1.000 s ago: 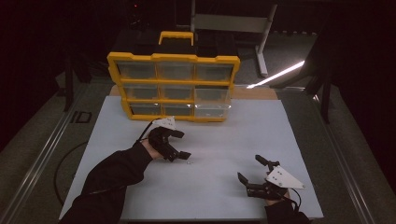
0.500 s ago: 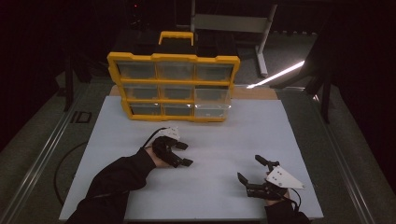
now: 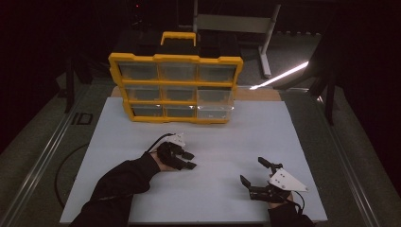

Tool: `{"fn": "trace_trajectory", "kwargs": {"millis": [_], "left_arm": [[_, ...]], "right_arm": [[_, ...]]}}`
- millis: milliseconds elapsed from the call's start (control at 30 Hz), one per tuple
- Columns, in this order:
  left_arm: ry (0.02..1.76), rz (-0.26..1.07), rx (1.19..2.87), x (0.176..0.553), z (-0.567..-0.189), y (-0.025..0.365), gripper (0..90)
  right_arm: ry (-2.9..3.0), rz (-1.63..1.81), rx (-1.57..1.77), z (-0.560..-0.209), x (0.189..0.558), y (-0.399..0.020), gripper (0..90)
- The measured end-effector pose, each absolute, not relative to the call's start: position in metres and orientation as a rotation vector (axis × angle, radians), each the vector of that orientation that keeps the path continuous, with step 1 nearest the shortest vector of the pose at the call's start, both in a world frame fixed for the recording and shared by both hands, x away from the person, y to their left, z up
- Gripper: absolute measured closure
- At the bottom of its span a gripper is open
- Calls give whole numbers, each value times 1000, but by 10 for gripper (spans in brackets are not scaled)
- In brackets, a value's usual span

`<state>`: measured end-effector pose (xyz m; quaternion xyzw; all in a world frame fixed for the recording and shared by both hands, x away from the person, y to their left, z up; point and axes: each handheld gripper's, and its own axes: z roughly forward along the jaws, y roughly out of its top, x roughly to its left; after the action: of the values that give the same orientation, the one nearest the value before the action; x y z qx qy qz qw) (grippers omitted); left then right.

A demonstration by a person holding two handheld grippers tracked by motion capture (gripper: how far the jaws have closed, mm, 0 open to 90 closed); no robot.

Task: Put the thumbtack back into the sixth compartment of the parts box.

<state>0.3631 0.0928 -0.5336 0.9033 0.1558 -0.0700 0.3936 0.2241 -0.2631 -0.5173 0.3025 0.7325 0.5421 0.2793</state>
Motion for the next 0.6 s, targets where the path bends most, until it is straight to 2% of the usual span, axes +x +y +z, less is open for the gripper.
{"fn": "trace_trajectory", "kwargs": {"millis": [67, 133, 333, 367, 467, 600], "left_arm": [[392, -180, 2298, 363, -535, 92, 594], [380, -171, 2319, 363, -537, 91, 604], [346, -143, 2341, 360, -537, 89, 709], [337, -150, 2348, 360, -537, 89, 762], [338, -148, 2357, 360, -536, 89, 849], [345, -149, 2366, 360, -536, 88, 854]], "right_arm": [[1966, 1452, 812, -517, 224, -263, 102], [1966, 1453, 814, -517, 224, -263, 102], [1965, 1453, 814, -517, 224, -263, 102], [1965, 1452, 812, -517, 224, -263, 102], [1965, 1452, 811, -517, 224, -263, 102], [1966, 1452, 812, -517, 224, -263, 102]]}}
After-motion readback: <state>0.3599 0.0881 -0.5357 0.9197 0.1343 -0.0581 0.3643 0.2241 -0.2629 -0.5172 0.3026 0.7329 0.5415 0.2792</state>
